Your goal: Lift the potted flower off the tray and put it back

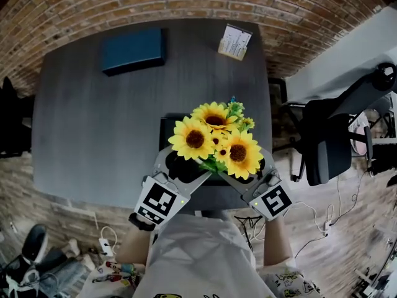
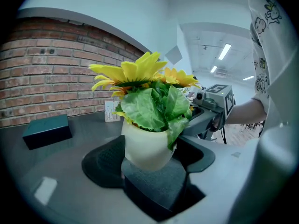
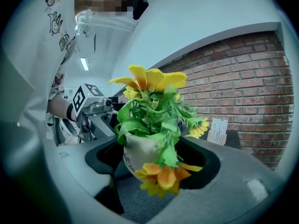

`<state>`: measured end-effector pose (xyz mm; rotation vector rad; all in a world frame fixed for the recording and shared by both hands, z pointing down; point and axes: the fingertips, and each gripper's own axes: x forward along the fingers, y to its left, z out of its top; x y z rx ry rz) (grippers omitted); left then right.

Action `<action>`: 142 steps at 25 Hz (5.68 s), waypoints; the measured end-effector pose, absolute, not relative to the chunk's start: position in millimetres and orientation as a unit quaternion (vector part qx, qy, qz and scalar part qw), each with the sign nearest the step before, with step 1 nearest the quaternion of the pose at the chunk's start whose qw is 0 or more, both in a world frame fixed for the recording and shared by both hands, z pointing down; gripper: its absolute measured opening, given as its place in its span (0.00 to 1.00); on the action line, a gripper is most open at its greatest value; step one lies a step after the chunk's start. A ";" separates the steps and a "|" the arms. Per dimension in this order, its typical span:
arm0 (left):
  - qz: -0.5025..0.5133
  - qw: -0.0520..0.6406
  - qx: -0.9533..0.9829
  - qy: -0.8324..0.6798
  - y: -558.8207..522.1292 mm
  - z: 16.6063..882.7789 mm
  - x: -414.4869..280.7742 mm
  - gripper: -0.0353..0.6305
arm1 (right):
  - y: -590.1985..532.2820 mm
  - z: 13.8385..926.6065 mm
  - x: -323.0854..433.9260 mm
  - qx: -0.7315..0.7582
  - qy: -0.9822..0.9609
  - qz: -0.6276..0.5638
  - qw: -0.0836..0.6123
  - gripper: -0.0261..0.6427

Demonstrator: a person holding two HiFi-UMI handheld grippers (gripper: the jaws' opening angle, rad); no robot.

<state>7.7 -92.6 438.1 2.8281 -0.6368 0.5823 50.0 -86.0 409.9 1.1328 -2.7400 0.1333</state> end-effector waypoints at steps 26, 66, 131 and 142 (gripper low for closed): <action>0.218 0.143 0.940 -0.218 -81.6 529.8 13.3 0.59 | -78.2 503.5 55.9 0.358 -0.921 0.093 0.124 0.57; 0.262 0.104 0.931 -0.231 -86.4 548.4 3.3 0.59 | -81.4 532.2 63.0 0.380 -0.898 0.109 0.194 0.64; 0.044 0.079 0.923 -0.373 -80.3 339.7 -56.0 0.12 | -66.1 334.7 71.2 0.420 -0.906 0.055 -0.007 0.05; 0.040 0.085 0.922 -0.376 -82.0 344.8 -59.9 0.06 | -66.8 341.0 76.8 0.437 -0.896 0.075 -0.011 0.04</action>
